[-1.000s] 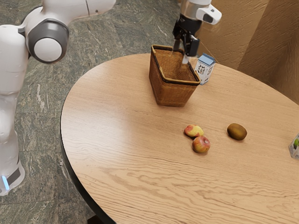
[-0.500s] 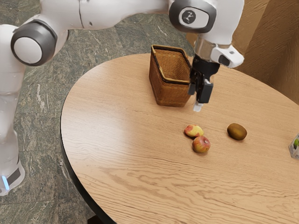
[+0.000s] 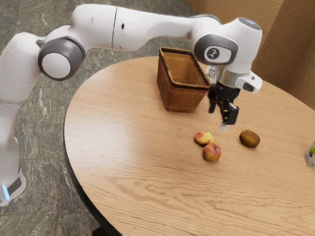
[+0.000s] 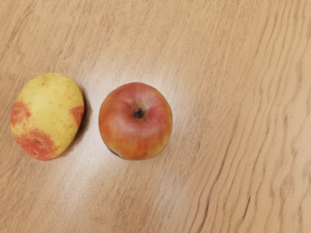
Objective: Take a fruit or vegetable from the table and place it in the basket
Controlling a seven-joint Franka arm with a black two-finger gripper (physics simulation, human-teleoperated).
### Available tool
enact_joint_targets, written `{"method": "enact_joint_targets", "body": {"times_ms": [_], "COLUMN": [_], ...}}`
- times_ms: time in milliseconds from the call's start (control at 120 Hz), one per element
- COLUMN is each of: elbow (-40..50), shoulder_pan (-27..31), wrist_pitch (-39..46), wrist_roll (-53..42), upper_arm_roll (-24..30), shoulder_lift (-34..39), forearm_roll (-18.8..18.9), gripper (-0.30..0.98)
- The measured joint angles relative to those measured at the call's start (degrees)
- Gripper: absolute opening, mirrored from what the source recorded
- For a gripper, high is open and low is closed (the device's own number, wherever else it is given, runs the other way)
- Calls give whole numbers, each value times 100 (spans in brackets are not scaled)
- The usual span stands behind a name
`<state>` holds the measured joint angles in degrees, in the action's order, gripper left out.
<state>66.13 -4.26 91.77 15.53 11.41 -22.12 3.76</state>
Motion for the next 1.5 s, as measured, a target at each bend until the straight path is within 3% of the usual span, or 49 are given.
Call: {"method": "enact_joint_targets", "body": {"times_ms": [633, 1500], "elbow": [399, 721], "shoulder_pan": [-61, -101], "wrist_pitch": [1002, 1522], "wrist_roll": [-178, -321], "upper_arm_roll": [-312, -394], "shoulder_lift": [-770, -1017], "forearm_roll": [108, 75], "gripper": [69, 69]}}
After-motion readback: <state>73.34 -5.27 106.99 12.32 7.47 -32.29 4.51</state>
